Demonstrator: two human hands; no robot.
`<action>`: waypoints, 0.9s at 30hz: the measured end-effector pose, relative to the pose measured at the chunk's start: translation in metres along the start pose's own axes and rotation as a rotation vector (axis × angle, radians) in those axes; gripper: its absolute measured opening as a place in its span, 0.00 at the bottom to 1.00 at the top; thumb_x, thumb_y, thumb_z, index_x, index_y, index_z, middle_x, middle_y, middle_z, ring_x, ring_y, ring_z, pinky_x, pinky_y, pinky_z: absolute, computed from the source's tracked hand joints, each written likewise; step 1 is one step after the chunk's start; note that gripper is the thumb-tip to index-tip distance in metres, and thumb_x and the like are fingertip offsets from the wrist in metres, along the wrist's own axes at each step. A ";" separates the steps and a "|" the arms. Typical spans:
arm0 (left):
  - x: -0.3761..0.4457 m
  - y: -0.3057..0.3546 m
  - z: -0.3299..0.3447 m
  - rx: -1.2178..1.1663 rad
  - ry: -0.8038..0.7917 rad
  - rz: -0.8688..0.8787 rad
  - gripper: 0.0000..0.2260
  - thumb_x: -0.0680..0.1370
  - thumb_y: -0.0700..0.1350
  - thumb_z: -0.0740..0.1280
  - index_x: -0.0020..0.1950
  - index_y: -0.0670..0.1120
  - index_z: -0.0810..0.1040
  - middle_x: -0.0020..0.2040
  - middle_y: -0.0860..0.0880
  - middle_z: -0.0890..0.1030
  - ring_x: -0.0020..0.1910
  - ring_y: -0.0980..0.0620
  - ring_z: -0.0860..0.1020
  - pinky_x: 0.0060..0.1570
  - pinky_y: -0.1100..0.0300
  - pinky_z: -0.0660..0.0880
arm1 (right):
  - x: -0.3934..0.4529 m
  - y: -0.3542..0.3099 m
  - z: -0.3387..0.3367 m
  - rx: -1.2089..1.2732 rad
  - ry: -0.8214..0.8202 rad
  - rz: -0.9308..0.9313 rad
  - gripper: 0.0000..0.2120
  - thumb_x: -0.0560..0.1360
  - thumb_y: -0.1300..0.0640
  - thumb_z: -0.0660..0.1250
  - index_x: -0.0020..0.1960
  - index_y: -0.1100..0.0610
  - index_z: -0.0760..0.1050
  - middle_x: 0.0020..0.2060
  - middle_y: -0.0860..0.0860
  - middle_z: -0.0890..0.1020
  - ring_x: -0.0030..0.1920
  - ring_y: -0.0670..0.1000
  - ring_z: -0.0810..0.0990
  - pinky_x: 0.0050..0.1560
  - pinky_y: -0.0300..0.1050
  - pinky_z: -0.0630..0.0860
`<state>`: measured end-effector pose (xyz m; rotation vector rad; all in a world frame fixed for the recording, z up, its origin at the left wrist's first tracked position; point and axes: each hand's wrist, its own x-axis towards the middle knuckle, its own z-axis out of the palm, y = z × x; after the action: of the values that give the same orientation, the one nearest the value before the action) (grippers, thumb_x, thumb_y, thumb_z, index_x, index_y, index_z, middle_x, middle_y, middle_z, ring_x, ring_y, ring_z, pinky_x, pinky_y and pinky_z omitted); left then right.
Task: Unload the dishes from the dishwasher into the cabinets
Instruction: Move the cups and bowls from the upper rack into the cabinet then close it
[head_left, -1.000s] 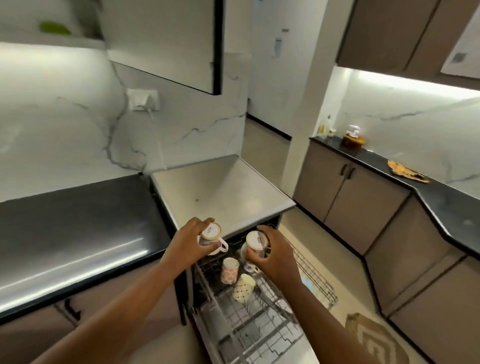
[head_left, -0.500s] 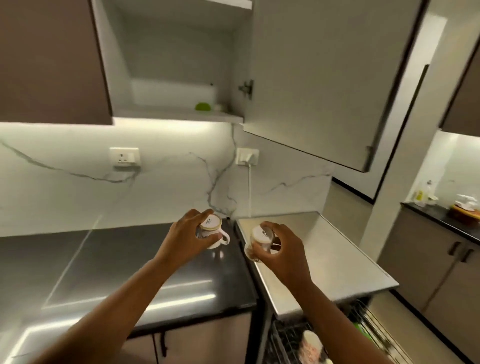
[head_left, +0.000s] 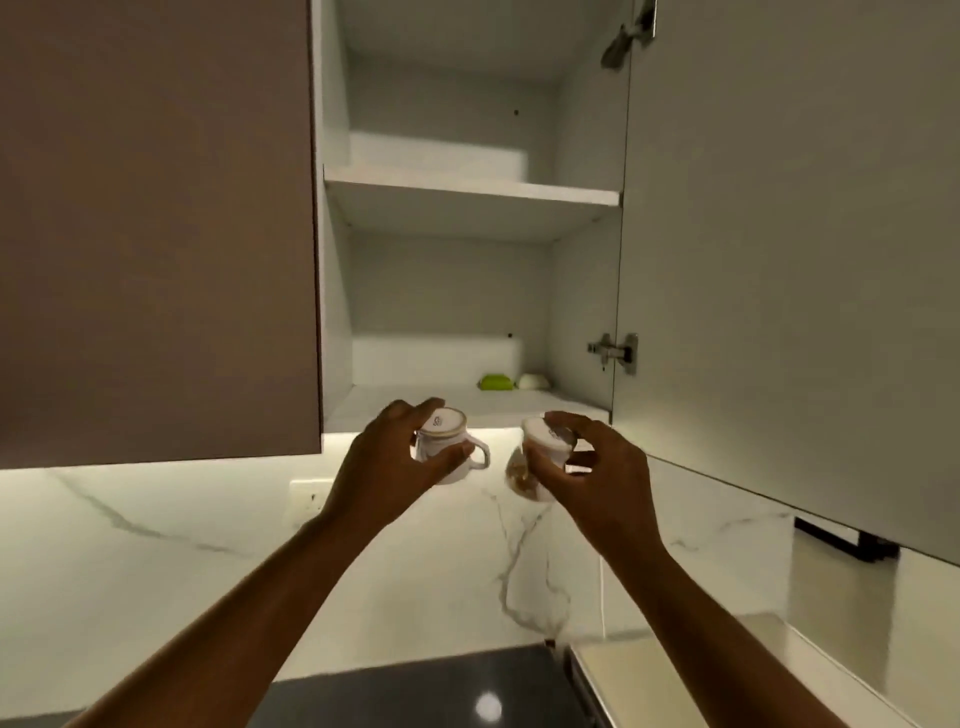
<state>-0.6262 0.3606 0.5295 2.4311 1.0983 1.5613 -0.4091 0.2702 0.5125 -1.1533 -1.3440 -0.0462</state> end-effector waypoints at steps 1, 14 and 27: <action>0.016 -0.003 -0.001 0.000 0.016 -0.004 0.31 0.69 0.66 0.71 0.68 0.54 0.75 0.55 0.53 0.78 0.51 0.52 0.78 0.52 0.54 0.77 | 0.017 -0.002 0.005 -0.018 0.008 -0.018 0.24 0.69 0.45 0.78 0.63 0.48 0.80 0.55 0.42 0.82 0.48 0.42 0.83 0.47 0.40 0.83; 0.171 -0.087 0.023 0.178 -0.008 -0.215 0.32 0.69 0.62 0.75 0.69 0.50 0.75 0.64 0.48 0.78 0.61 0.48 0.77 0.60 0.54 0.73 | 0.205 0.068 0.089 -0.156 -0.094 -0.063 0.24 0.68 0.42 0.77 0.60 0.53 0.82 0.51 0.49 0.86 0.46 0.47 0.83 0.51 0.43 0.79; 0.280 -0.150 0.073 0.267 -0.131 -0.336 0.18 0.65 0.57 0.78 0.44 0.46 0.81 0.45 0.49 0.84 0.46 0.48 0.81 0.40 0.61 0.72 | 0.318 0.126 0.170 -0.265 -0.293 0.029 0.25 0.67 0.46 0.78 0.60 0.56 0.80 0.56 0.54 0.83 0.54 0.52 0.81 0.53 0.43 0.77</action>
<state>-0.5800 0.6593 0.6513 2.2950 1.6752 1.2033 -0.3557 0.6245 0.6442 -1.4444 -1.6136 -0.0363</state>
